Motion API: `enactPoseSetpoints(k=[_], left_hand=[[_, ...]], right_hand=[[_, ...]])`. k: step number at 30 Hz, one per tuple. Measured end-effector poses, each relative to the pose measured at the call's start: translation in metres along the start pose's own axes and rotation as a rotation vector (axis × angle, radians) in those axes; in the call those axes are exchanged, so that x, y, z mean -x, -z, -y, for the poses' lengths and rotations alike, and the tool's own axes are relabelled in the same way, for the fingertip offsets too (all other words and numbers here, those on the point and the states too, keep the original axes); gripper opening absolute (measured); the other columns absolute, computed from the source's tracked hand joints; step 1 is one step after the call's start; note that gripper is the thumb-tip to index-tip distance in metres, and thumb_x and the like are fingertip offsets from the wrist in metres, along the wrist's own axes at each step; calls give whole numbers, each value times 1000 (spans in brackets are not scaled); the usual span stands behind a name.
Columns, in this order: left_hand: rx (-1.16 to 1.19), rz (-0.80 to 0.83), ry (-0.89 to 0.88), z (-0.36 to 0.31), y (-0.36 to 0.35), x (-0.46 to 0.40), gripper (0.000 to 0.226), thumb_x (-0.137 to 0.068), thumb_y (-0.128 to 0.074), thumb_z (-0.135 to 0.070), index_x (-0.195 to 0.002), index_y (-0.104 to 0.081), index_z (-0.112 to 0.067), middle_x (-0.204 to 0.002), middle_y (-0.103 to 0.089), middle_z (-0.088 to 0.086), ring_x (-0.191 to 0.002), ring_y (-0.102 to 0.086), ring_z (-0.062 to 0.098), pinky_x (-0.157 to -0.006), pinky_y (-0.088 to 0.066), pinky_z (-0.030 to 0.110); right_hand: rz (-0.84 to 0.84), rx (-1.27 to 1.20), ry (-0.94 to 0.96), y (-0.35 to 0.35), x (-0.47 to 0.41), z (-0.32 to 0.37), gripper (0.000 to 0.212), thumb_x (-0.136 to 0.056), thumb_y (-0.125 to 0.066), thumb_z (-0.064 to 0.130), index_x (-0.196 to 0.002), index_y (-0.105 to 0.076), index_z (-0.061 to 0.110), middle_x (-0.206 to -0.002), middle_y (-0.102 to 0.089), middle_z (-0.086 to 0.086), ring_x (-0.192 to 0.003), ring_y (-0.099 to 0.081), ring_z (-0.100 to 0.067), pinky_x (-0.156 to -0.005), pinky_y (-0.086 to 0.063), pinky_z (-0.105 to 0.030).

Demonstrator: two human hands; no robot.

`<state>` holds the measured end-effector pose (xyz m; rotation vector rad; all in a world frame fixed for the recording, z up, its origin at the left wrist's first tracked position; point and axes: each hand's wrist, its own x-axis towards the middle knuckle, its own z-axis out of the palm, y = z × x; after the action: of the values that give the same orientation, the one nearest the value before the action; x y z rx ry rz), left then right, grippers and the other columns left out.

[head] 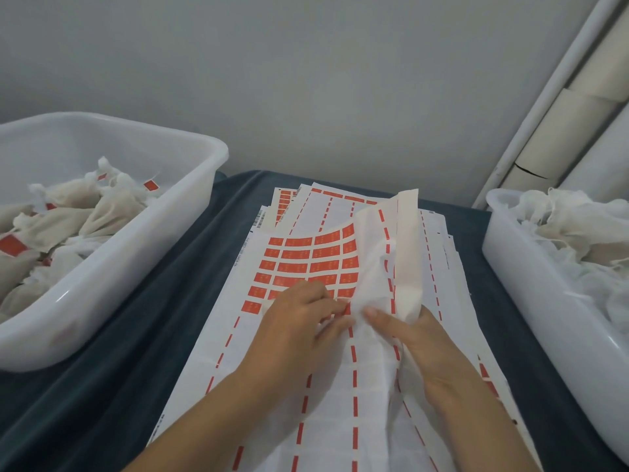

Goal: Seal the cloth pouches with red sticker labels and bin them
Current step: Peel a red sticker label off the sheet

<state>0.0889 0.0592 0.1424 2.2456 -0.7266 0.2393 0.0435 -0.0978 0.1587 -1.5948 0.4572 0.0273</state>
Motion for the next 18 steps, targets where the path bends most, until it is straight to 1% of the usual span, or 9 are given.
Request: enactPoseSetpoints(k=[4,7,10,12,14,15,16,18], left_hand=[[0,-19,-43,-2,2,2,45,-77,-42,-46,-106,-69,-25,-96,-53,-20,-84,-39,-5,-82,-30,4],[25,-36,-51,-2,3,1,43,-76,-45,-45,-102,-71,-22,-93,-57,-18,-79,-41,-8,-80,-32,6],[36,-45,-45,-1,4,0,34,-79,-54,-41,-101,-72,-22,-90,-48,-24,-79,-42,-11,-78,-33,5],[36,-55,-37,0,3,0,27,-80,-61,-35,-101,-72,-23,-88,-48,-26,-80,-44,-12,-76,-32,3],[45,-60,-3,1,3,0,25,-81,-62,-34,-102,-71,-26,-88,-49,-31,-81,-44,-12,-74,-32,0],[56,-60,20,1,3,-1,24,-81,-62,-34,-102,-71,-27,-86,-46,-36,-82,-45,-12,-73,-33,-1],[60,-61,41,2,4,-1,24,-81,-62,-35,-101,-71,-28,-84,-42,-38,-83,-45,-11,-74,-33,-1],[51,-71,72,2,4,-1,21,-81,-61,-37,-98,-71,-28,-82,-39,-39,-83,-47,-8,-75,-35,2]], right_hand=[[-7,9,16,-4,1,1,48,-73,-69,36,-116,-52,30,-106,-68,1,-93,-66,-22,-86,-53,-47],[-1,10,23,-4,0,2,44,-74,-69,35,-114,-52,31,-103,-68,4,-90,-67,-19,-77,-55,-37],[2,10,26,-4,-1,2,40,-74,-70,35,-110,-54,32,-99,-70,6,-86,-68,-17,-68,-56,-29],[-7,11,21,-3,-1,1,37,-74,-70,35,-107,-54,33,-97,-69,7,-82,-68,-17,-60,-56,-25],[-17,8,15,-3,-1,2,34,-73,-70,36,-102,-53,33,-93,-68,9,-78,-68,-16,-51,-55,-19],[-18,7,16,-3,-1,2,34,-73,-70,36,-101,-53,33,-92,-68,9,-77,-68,-15,-49,-54,-18],[-16,6,19,-3,0,2,35,-72,-70,36,-102,-53,33,-93,-69,9,-78,-68,-15,-51,-55,-19],[-8,5,30,-3,1,3,42,-68,-71,39,-106,-54,33,-95,-70,9,-82,-68,-16,-61,-57,-25]])
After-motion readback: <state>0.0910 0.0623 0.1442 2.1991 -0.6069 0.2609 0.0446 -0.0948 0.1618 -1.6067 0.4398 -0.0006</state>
